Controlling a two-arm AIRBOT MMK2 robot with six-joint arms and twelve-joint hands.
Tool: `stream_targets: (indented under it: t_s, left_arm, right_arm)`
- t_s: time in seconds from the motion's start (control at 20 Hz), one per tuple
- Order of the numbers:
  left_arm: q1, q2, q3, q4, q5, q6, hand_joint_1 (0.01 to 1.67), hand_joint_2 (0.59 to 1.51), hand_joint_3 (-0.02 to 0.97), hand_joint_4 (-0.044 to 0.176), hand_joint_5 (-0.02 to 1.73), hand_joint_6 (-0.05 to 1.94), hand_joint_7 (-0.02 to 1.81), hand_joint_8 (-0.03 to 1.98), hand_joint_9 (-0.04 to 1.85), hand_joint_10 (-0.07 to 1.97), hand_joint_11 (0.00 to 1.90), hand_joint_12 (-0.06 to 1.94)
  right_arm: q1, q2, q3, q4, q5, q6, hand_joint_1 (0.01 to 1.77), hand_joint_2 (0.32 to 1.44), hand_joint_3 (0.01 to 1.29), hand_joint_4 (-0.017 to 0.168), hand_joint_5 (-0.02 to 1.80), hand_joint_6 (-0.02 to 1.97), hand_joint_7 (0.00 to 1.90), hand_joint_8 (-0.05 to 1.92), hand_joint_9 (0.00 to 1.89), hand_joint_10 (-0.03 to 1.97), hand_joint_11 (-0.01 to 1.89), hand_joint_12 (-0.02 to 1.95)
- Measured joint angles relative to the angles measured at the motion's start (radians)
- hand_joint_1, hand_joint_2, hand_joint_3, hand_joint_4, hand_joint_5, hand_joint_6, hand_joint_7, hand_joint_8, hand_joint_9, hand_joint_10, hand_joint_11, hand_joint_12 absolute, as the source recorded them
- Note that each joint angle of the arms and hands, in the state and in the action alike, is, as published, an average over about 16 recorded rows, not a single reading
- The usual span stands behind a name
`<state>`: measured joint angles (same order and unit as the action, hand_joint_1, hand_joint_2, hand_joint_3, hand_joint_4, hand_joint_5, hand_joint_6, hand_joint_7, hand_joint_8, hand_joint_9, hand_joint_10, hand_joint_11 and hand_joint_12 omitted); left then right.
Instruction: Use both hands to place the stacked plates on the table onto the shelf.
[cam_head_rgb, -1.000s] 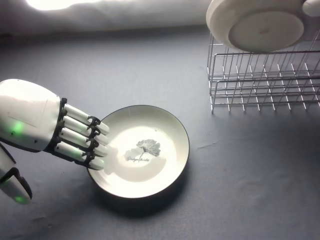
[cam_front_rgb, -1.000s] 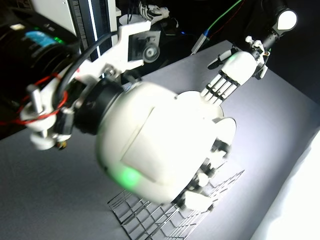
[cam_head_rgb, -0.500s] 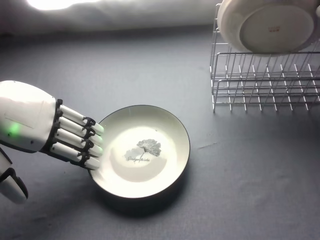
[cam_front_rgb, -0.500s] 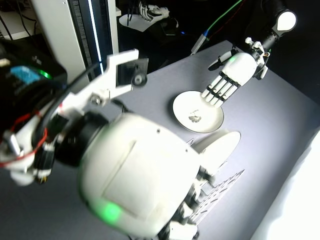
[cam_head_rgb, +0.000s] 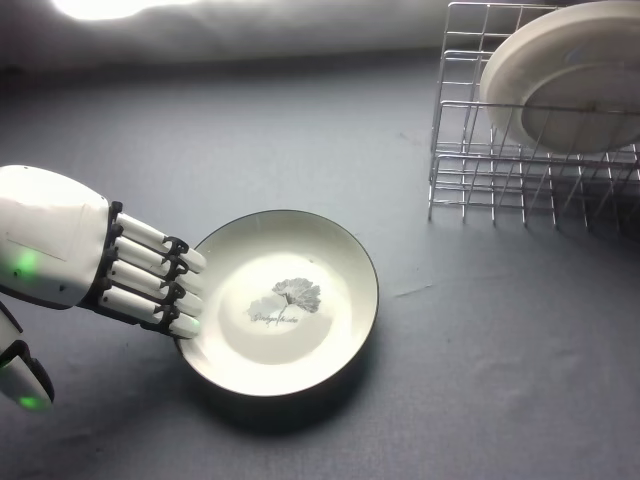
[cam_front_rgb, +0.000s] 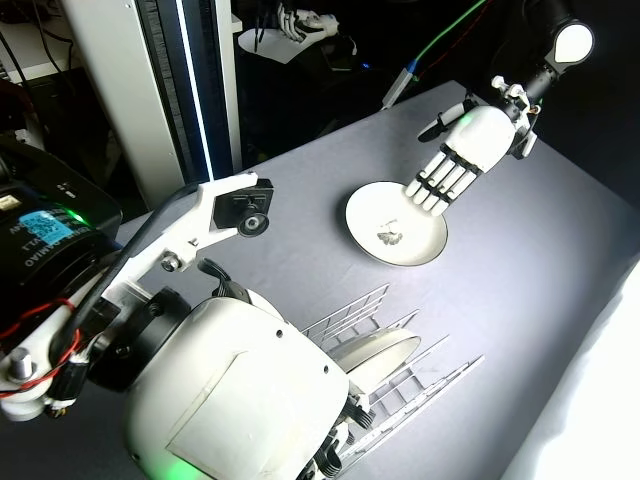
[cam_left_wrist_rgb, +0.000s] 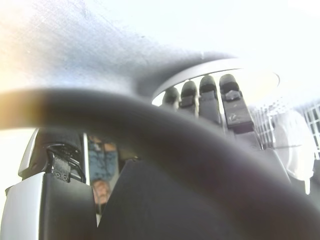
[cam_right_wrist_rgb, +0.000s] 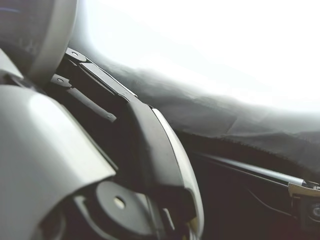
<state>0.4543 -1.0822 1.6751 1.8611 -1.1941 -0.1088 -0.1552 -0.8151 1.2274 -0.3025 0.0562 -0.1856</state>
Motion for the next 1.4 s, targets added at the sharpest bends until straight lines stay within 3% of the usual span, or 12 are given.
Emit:
stream_targets:
  t_s: [0.35, 0.65, 0.95, 1.2, 1.4]
  left_arm:
    - [0.029, 0.000, 0.001, -0.017, 0.001, 0.017, 0.01, 1.160, 0.004, -0.005, 0.01, -0.01, 0.02, 0.01, 0.02, 0.01, 0.01, 0.02]
    - [0.078, 0.004, -0.010, -0.041, 0.016, 0.032, 0.01, 1.163, 0.004, -0.006, 0.00, -0.02, 0.02, 0.01, 0.02, 0.00, 0.01, 0.01]
    - [0.144, 0.014, -0.030, -0.088, 0.041, 0.049, 0.01, 1.164, 0.003, -0.008, 0.00, -0.02, 0.01, 0.00, 0.02, -0.01, 0.01, -0.01]
    - [0.186, 0.022, -0.047, -0.123, 0.061, 0.060, 0.01, 1.166, 0.003, -0.010, -0.01, -0.03, 0.01, 0.00, 0.01, -0.01, 0.01, -0.02]
    - [0.204, 0.026, -0.054, -0.144, 0.069, 0.065, 0.01, 1.166, 0.003, -0.012, -0.01, -0.03, 0.01, 0.00, 0.01, -0.01, 0.01, -0.02]
  right_arm:
    - [-0.016, -0.003, -0.006, -0.077, 0.064, -0.003, 0.99, 1.00, 0.01, 0.001, 0.50, 0.34, 0.55, 0.33, 0.45, 0.39, 0.15, 1.17]
    - [-0.010, -0.015, -0.038, -0.253, 0.183, -0.009, 0.77, 0.94, 0.01, 0.002, 0.20, 0.03, 0.22, 0.01, 0.18, 0.07, 0.02, 0.69]
    - [-0.018, -0.043, -0.073, -0.523, 0.357, -0.034, 0.64, 0.86, 0.01, 0.003, 0.06, 0.02, 0.07, 0.01, 0.07, 0.03, 0.02, 0.28]
    - [-0.042, -0.081, -0.091, -0.747, 0.480, -0.068, 0.63, 0.78, 0.01, 0.004, 0.02, 0.02, 0.02, 0.01, 0.02, 0.03, 0.02, 0.08]
    - [-0.069, -0.127, -0.079, -0.880, 0.537, -0.104, 0.69, 0.73, 0.01, 0.004, 0.02, 0.02, 0.02, 0.01, 0.02, 0.02, 0.02, 0.01]
